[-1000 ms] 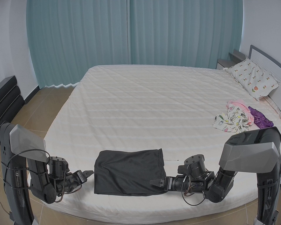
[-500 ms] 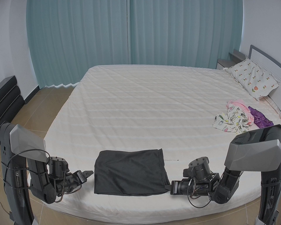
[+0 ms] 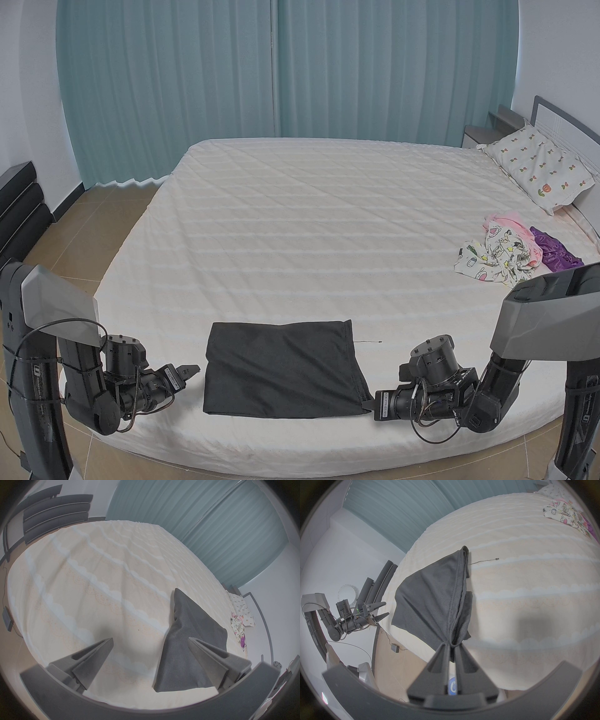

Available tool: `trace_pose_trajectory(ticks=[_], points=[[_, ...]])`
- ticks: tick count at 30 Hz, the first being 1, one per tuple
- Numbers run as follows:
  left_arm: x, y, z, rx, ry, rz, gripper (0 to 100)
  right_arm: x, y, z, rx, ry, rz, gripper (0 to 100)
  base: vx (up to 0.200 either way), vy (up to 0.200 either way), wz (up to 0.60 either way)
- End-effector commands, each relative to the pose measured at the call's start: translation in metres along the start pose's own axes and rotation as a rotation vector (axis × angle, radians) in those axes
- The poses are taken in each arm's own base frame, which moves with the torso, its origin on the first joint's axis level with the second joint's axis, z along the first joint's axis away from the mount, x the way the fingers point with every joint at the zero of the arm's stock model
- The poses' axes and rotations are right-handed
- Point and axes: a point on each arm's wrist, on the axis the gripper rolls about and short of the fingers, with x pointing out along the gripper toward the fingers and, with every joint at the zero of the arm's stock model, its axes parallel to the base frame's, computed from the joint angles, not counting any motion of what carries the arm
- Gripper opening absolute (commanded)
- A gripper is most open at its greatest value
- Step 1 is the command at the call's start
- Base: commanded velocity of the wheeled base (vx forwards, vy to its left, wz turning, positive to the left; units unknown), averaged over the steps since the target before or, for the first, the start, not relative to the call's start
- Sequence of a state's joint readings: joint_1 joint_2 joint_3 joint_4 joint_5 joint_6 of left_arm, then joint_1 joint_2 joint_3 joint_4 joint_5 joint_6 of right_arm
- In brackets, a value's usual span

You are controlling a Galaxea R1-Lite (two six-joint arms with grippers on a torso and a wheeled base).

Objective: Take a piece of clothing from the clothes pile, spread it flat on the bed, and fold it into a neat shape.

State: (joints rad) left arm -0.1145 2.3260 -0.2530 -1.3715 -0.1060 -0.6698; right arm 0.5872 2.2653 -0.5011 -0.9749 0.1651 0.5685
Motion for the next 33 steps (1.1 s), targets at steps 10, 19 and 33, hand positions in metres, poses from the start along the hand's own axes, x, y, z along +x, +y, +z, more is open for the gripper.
trace_pose_trajectory(ticks=[10,19,33], points=[[0.001,0.001,-0.001,-0.001,0.006,0.004,100,0.004,-0.011,0.046,0.012,-0.129,-0.006,100,0.0,0.0,0.0],[0.0,0.002,-0.003,-0.002,0.014,0.011,100,0.065,-0.004,0.102,0.159,-0.209,0.01,100,0.0,0.0,0.0],[-0.001,0.002,-0.004,-0.001,0.015,0.012,100,0.118,-0.008,0.119,0.218,-0.234,-0.019,100,0.0,0.0,0.0]])
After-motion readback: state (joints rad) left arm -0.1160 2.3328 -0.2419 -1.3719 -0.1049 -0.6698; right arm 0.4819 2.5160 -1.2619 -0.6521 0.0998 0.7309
